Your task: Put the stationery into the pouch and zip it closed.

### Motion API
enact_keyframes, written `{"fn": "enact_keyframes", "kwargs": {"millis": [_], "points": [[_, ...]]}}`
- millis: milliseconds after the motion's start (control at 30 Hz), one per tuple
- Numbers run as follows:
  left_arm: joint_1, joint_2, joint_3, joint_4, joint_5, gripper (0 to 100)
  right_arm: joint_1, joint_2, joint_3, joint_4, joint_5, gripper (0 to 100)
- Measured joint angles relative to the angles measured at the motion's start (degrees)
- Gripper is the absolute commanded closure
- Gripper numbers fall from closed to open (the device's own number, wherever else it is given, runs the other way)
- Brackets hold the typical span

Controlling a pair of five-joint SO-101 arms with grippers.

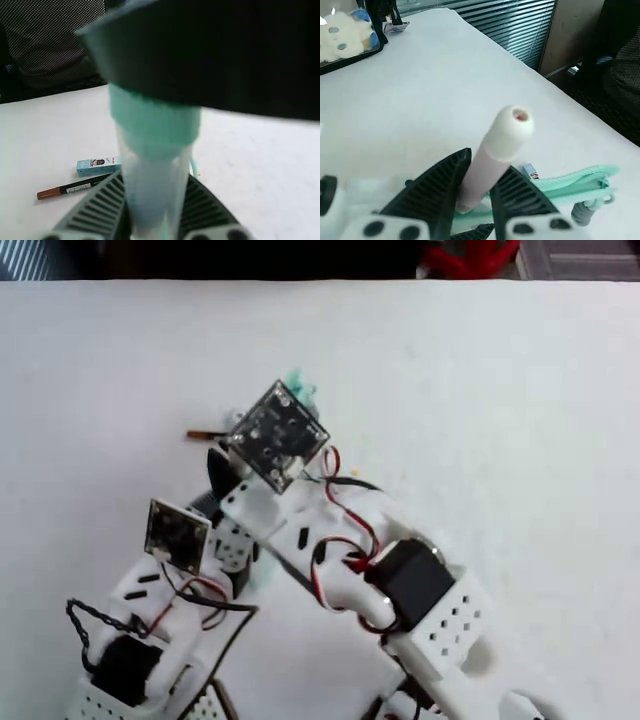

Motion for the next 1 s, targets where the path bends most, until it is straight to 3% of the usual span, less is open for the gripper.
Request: {"fn": "enact_keyframes", "kwargs": {"millis": [200, 733, 900, 1000], "points": [[-0.26, 0.0, 0.0, 0.18, 0.35, 77, 0.0, 0.0, 0.0, 0.09, 0.09, 98.0], [-0.26, -0.26, 0.0, 1.41, 2.81, 77, 0.18, 0.09, 0.09, 0.62, 0.18, 97.1], [-0.26, -0.26, 0.0, 1.41, 2.81, 77, 0.18, 0.09, 0.09, 0.62, 0.18, 81.8], [-0.18, -0.18, 0.09, 1.41, 2.81, 77, 0.62, 0.09, 0.09, 1.32, 0.18, 81.3]]}}
